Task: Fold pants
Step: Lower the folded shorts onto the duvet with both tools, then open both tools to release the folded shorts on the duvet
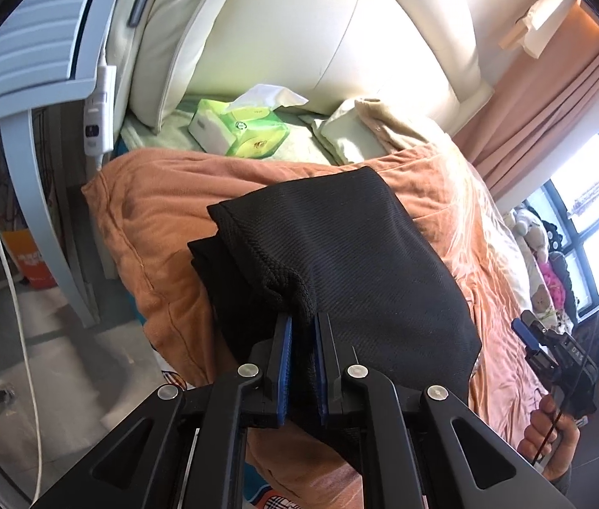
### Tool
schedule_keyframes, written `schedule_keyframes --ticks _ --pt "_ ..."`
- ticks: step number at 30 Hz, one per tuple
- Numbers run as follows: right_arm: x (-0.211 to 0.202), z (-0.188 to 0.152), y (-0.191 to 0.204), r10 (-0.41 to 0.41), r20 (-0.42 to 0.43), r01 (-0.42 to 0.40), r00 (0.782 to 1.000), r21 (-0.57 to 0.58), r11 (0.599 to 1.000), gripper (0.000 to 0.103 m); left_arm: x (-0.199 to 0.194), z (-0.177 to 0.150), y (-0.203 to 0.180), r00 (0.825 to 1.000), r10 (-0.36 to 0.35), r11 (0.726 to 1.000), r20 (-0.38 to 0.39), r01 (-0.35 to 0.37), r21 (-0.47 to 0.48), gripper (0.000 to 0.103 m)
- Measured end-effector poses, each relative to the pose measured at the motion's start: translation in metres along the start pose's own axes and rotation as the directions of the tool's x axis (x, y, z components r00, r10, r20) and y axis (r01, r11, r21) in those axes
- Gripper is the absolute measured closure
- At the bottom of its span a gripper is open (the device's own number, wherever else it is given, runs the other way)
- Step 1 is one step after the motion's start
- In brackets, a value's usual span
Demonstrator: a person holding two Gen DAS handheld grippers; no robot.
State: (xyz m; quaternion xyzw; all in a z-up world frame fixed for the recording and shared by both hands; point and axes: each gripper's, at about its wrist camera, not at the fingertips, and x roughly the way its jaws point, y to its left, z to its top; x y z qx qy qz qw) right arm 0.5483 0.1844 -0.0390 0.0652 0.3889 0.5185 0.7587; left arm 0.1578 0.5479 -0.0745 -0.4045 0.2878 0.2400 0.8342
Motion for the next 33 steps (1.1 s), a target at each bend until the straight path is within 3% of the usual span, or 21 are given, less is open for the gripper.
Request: schedule_keyframes --ticks 3,7,16,22,27,33 --pt "0.011 -0.001 0.012 0.001 -0.026 -0.002 1.000 -0.055 0.998 0.079 -0.009 0.001 -0.005 0.999 0.021 1.000 0.038 -0.021 0.003 0.092" --pt "0.030 -0.002 0.027 -0.002 -0.052 -0.004 0.999 -0.114 0.993 0.079 -0.017 0.005 -0.007 0.996 0.050 0.999 0.076 -0.050 -0.008 0.071" --pt "0.071 0.001 0.039 -0.037 -0.041 0.031 0.998 -0.135 0.990 0.079 0.021 0.002 -0.035 0.999 -0.031 0.999 0.034 0.030 0.036 0.071" --pt "0.086 -0.007 0.062 -0.045 -0.048 0.033 0.998 -0.228 0.973 0.079 0.044 -0.003 -0.037 1.000 -0.012 0.999 0.007 0.011 0.046 0.071" --pt "0.108 -0.027 0.071 -0.122 -0.115 0.076 0.986 -0.341 0.937 0.079 0.054 -0.015 -0.034 1.000 -0.003 0.998 -0.022 0.005 0.067 0.071" --pt "0.107 -0.048 0.076 -0.151 -0.133 0.087 0.979 -0.397 0.914 0.079 0.052 -0.033 -0.037 0.999 -0.010 0.996 -0.041 0.013 0.093 0.071"
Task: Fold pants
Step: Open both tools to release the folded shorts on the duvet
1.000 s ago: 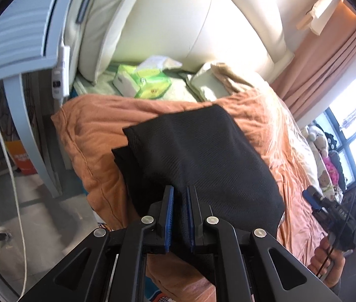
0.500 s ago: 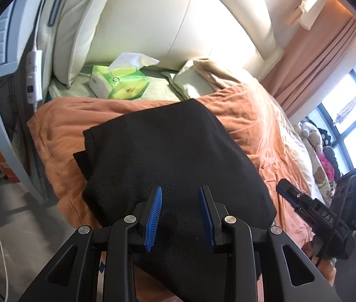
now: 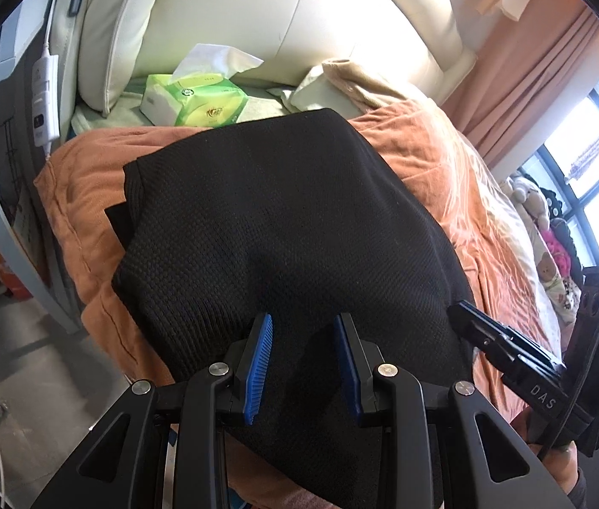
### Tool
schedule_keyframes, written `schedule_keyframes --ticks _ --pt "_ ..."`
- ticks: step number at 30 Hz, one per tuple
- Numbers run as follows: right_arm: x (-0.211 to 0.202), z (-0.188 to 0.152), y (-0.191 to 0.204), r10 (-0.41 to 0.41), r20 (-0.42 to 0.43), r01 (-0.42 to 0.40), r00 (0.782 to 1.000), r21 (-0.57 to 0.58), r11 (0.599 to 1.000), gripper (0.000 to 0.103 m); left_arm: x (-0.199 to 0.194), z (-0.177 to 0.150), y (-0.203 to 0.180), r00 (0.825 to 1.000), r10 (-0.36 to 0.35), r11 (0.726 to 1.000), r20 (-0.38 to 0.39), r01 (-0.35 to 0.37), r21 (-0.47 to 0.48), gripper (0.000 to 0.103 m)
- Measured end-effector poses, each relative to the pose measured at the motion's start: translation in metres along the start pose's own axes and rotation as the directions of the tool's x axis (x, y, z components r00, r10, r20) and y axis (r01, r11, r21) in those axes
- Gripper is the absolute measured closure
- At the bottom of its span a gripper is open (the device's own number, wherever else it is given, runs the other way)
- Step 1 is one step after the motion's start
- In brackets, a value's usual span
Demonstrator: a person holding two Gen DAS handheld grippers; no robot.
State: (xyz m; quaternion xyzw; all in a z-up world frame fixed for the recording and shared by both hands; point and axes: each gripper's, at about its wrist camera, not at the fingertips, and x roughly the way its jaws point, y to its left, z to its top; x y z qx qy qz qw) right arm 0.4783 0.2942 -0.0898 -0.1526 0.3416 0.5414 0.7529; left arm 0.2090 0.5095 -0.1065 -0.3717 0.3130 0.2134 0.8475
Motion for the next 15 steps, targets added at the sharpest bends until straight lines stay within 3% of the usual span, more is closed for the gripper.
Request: schedule_keyframes --ticks 7,15 --pt "-0.009 -0.023 0.006 -0.052 -0.051 0.051 0.997 -0.026 0.998 0.079 -0.002 -0.020 -0.006 0.999 -0.016 1.000 -0.029 0.016 0.003 0.071" --pt "-0.058 -0.033 0.002 -0.074 -0.045 0.074 0.996 -0.002 0.997 0.079 -0.018 -0.034 -0.024 0.999 -0.033 0.998 -0.039 0.034 0.043 0.071"
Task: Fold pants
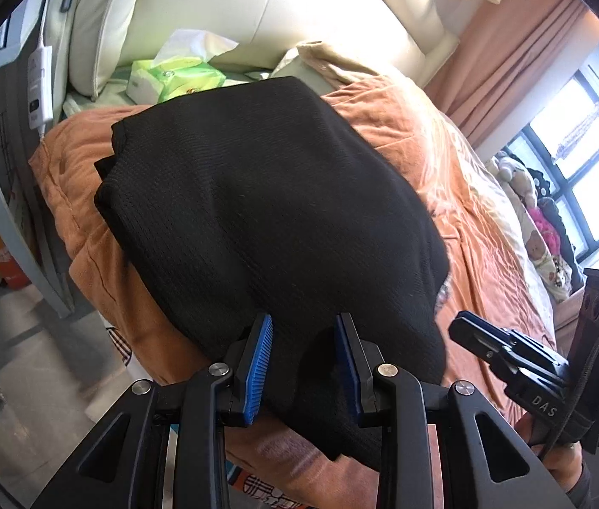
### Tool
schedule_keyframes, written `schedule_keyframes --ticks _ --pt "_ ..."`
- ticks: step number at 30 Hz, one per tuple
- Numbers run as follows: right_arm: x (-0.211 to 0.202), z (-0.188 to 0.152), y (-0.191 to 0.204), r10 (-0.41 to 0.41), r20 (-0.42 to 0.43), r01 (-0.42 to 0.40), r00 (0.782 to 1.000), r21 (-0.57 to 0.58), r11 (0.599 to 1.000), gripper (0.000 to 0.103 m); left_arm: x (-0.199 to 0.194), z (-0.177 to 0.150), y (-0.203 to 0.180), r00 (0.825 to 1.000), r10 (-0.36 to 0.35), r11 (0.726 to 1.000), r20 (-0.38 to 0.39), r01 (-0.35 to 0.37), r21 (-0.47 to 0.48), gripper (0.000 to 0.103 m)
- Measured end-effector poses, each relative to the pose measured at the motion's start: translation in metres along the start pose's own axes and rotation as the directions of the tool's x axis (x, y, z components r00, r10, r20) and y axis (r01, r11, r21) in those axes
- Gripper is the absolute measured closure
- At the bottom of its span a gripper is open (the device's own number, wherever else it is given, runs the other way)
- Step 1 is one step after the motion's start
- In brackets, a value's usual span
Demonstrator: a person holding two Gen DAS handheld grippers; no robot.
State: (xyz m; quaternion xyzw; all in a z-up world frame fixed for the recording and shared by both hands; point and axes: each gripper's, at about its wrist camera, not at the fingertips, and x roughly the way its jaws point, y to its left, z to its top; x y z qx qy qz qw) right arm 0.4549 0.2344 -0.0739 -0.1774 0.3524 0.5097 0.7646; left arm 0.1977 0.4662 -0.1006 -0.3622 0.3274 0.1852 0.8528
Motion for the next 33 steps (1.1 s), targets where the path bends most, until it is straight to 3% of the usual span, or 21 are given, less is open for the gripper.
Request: schedule_keyframes --ticks 3,4,5,7,11,13,16,20,33 --pt "-0.024 -0.003 0.000 -0.015 0.016 0.015 1.000 0.000 1.000 0.079 -0.008 -0.003 -0.012 1.000 -0.004 0.999 -0.007 0.005 0.032 0.061" --pt "-0.033 -0.004 -0.001 -0.022 0.023 0.022 0.999 0.005 1.000 0.074 -0.011 -0.004 -0.017 1.000 0.001 0.999 -0.003 0.000 0.047 0.058" --pt "-0.043 -0.005 -0.001 -0.032 0.034 0.032 0.999 0.010 0.999 0.056 -0.015 -0.005 -0.024 1.000 0.005 0.998 0.007 -0.006 0.065 0.052" --pt "-0.066 -0.011 -0.001 -0.071 0.077 0.070 0.994 0.018 0.997 0.030 -0.022 -0.008 -0.033 1.000 0.007 0.996 0.024 -0.009 0.091 0.041" --pt "-0.105 -0.020 -0.003 -0.102 0.105 0.097 0.989 0.051 0.994 0.023 -0.042 -0.016 -0.058 0.998 0.009 0.989 0.058 -0.018 0.149 0.028" --pt "-0.122 -0.026 -0.003 -0.132 0.115 0.126 0.985 0.059 0.990 0.019 -0.051 -0.021 -0.070 0.997 0.006 0.983 0.077 -0.020 0.183 0.013" --pt "-0.150 -0.037 -0.001 -0.157 0.122 0.149 0.980 0.072 0.986 0.014 -0.071 -0.032 -0.092 0.992 0.007 0.971 0.124 -0.037 0.237 0.001" --pt "-0.188 -0.055 0.009 -0.196 0.158 0.185 0.968 0.079 0.979 0.000 -0.090 -0.042 -0.113 0.989 -0.008 0.961 0.150 -0.034 0.276 0.000" --pt "-0.289 -0.107 0.019 -0.283 0.210 0.256 0.936 0.149 0.955 0.000 -0.130 -0.081 -0.168 0.982 -0.062 0.931 0.177 -0.007 0.365 0.000"
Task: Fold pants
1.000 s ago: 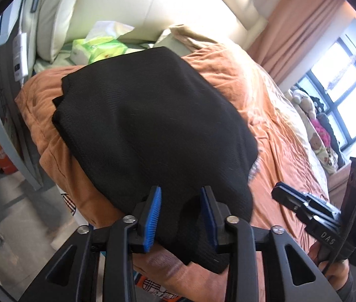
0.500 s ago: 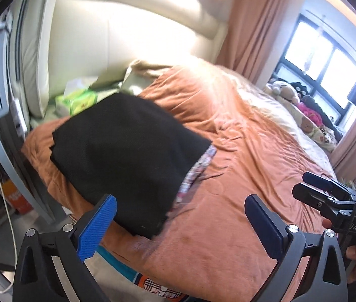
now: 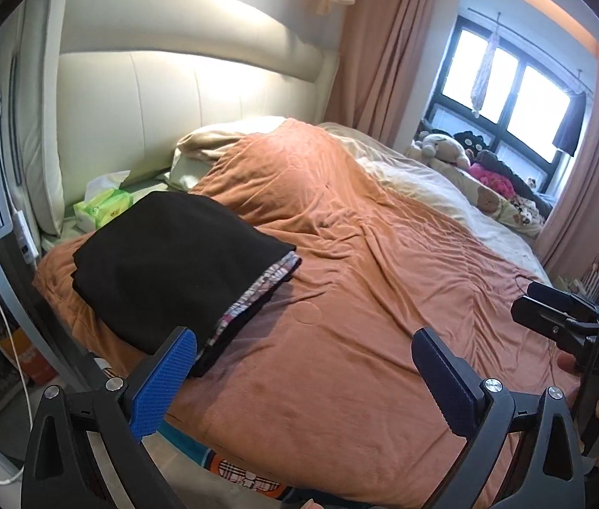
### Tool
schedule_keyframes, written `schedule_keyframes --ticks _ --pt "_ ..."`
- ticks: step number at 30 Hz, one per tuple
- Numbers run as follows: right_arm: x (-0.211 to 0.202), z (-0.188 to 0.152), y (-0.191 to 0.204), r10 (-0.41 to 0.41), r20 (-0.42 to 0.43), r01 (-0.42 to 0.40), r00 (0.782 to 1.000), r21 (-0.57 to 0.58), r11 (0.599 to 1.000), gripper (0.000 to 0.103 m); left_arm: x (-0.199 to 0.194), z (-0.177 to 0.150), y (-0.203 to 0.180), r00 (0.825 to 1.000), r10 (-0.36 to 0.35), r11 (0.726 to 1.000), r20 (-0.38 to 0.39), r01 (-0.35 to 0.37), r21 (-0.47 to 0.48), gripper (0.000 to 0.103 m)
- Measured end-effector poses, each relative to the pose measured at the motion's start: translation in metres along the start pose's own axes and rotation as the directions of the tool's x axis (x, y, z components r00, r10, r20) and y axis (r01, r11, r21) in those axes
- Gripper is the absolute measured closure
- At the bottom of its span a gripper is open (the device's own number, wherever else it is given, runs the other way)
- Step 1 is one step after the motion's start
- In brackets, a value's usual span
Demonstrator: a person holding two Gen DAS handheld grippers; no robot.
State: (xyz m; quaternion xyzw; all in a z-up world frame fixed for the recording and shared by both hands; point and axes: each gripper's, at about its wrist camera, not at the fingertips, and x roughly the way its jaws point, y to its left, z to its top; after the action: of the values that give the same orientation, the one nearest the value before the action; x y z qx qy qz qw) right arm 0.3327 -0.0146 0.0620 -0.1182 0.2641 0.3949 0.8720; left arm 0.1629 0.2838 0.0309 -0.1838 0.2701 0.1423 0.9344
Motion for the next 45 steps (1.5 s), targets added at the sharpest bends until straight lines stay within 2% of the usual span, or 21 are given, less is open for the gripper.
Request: schedule_keyframes --ticks 12,17,26,33,39,45 --pt "-0.083 -0.035 -0.013 -0.112 0.043 0.108 0.993 0.083 0.991 0.000 -0.034 -0.023 -0.052 0.997 -0.071 0.994 0.027 0.068 0.086 0.000" --pt "-0.115 -0.056 -0.014 -0.151 0.059 0.143 0.987 0.119 0.983 0.000 -0.050 -0.033 -0.070 0.996 -0.076 0.990 0.044 0.070 0.124 0.000" --pt "-0.167 -0.107 -0.005 -0.221 0.076 0.207 0.972 0.166 0.964 0.000 -0.076 -0.061 -0.111 0.992 -0.116 0.974 0.050 0.103 0.202 0.000" --pt "-0.205 -0.133 -0.002 -0.280 0.073 0.264 0.957 0.183 0.947 0.000 -0.104 -0.086 -0.141 0.985 -0.159 0.954 0.070 0.135 0.267 0.000" --pt "-0.235 -0.155 0.012 -0.311 0.100 0.286 0.945 0.204 0.936 0.000 -0.125 -0.103 -0.157 0.979 -0.189 0.943 0.078 0.158 0.294 0.000" --pt "-0.256 -0.181 0.023 -0.309 0.123 0.275 0.943 0.238 0.932 0.000 -0.144 -0.122 -0.166 0.974 -0.206 0.938 0.089 0.171 0.301 0.000"
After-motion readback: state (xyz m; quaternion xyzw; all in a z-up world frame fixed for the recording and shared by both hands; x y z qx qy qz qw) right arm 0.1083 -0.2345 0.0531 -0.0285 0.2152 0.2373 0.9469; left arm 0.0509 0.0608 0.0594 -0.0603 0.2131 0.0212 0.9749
